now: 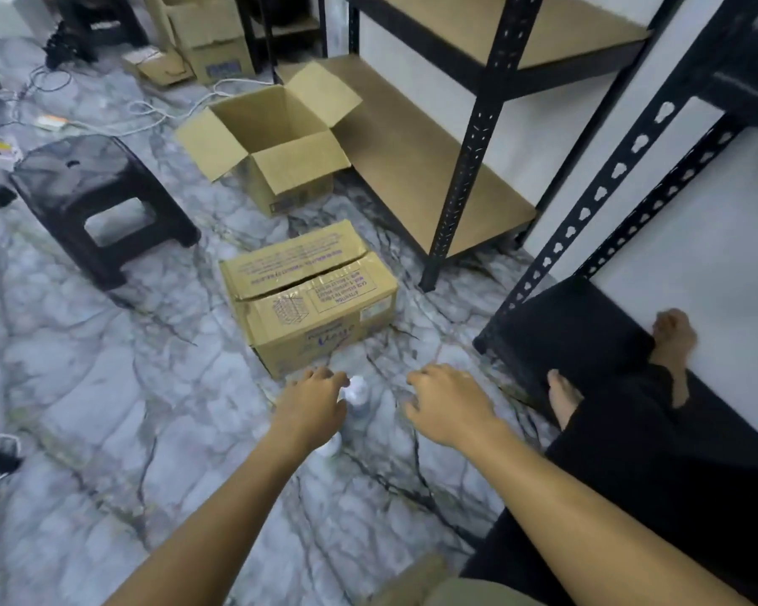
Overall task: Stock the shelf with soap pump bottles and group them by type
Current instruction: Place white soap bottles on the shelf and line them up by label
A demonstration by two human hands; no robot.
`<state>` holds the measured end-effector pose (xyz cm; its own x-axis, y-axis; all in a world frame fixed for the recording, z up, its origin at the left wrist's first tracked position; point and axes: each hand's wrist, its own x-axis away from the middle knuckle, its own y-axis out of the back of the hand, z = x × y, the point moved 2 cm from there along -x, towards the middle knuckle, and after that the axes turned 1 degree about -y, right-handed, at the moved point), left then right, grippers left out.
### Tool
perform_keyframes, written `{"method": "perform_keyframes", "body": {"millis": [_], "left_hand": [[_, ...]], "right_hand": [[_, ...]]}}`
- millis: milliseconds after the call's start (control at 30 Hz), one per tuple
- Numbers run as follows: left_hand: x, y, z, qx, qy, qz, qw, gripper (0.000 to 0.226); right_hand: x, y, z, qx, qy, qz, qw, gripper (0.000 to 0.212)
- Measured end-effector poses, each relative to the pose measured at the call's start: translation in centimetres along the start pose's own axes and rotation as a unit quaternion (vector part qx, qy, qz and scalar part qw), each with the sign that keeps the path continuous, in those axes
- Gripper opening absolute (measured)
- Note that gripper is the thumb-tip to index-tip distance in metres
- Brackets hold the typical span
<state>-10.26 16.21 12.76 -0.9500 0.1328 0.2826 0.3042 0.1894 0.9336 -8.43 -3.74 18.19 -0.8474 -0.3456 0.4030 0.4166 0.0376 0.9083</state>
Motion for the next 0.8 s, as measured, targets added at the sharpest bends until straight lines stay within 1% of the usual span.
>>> {"method": "perform_keyframes", "body": {"millis": [100, 200, 267, 367, 467, 633, 700, 800], "left_hand": [[0.9, -3.8, 2.0, 0.089, 0.079, 0.005, 0.993, 0.035], [1.9, -7.4, 3.1, 0.162, 0.139, 0.016, 0.977, 0.035], [2.2, -9.1, 3.4, 0.198, 0.164, 0.02, 0.966, 0.035], [1.5, -10.9, 3.8, 0.229, 0.172, 0.018, 0.958, 0.032], [0.7, -12.1, 4.0, 0.253, 0.193, 0.015, 0.948, 0.033], [0.1, -13.0, 4.0, 0.295, 0.235, -0.003, 0.926, 0.031], [-0.1, -13.3, 4.1, 0.308, 0.249, -0.014, 0.918, 0.028], [-0.3, -13.7, 4.1, 0.334, 0.268, -0.031, 0.903, 0.023]], "right_hand": [[-1.6, -2.5, 1.2, -0.013, 0.005, 0.039, 0.999, 0.039], [-2.8, -4.9, 1.9, -0.04, -0.004, 0.084, 0.996, 0.044], [-3.3, -6.4, 2.1, -0.055, -0.006, 0.112, 0.992, 0.044], [-4.0, -8.1, 2.0, -0.061, -0.001, 0.137, 0.989, 0.04], [-5.1, -8.9, 1.8, -0.072, -0.005, 0.146, 0.987, 0.039], [-7.7, -9.2, 2.5, -0.124, 0.028, 0.126, 0.984, 0.057], [-8.7, -9.4, 2.8, -0.131, 0.046, 0.115, 0.984, 0.059], [-9.9, -10.3, 2.7, -0.137, 0.069, 0.128, 0.98, 0.063]]}}
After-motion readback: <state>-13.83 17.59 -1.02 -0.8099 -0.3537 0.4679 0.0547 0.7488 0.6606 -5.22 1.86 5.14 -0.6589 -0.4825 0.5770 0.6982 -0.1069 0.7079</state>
